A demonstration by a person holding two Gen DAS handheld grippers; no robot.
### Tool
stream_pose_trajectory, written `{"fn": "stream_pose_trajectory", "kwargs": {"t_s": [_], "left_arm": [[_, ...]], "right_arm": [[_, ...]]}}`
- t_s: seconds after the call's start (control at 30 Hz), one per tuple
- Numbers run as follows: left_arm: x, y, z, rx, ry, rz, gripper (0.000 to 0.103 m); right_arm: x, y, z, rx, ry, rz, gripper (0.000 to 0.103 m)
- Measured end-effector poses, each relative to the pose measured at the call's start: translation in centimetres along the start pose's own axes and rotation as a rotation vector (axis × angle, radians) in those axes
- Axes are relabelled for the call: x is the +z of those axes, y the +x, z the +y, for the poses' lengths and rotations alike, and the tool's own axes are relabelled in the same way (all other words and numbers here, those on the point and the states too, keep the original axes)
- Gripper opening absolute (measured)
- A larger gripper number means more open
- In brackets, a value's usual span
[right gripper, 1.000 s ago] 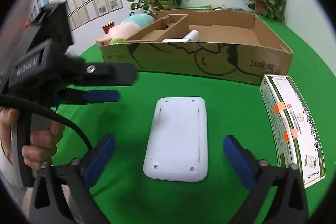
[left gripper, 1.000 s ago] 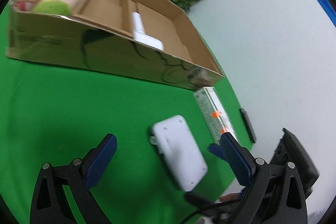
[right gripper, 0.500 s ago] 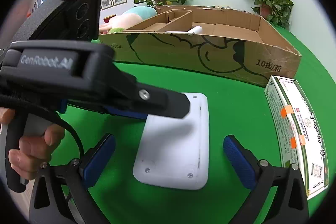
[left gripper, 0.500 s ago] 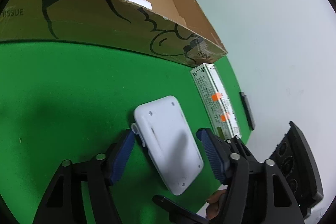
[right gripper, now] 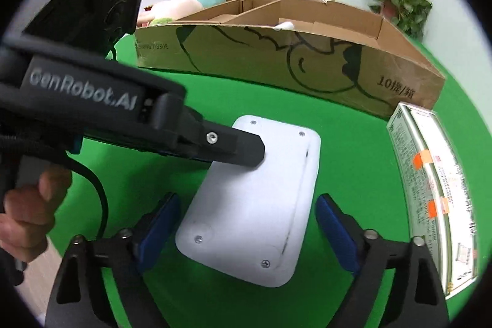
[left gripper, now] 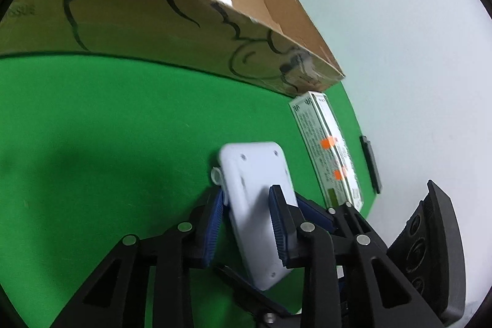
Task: Organize objects
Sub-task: 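Grasp the white rectangular device by its edge with the right gripper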
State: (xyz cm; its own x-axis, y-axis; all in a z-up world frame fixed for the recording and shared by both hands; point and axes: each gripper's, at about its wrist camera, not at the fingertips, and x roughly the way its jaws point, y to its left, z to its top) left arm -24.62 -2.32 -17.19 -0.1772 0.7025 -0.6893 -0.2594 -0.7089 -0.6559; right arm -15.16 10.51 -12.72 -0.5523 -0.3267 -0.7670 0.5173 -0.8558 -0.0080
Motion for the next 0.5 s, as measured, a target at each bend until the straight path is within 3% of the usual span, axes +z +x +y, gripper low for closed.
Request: {"fn": "stream_pose_trajectory", "kwargs": {"t_s": [0.17,0.5], "left_arm": [[-0.8,-0.2,-0.5,-0.009,0.001,-0.004,0.028],[-3.1,0.1,-2.5,-0.018,0.017,0.015,0.027]], "right_arm": [[-0.1,-0.4,0.2,-0.021,0.021,0.0,0.077],[-1.4,-1.6,0.7,-0.039,0.037,0.003,0.076]]}}
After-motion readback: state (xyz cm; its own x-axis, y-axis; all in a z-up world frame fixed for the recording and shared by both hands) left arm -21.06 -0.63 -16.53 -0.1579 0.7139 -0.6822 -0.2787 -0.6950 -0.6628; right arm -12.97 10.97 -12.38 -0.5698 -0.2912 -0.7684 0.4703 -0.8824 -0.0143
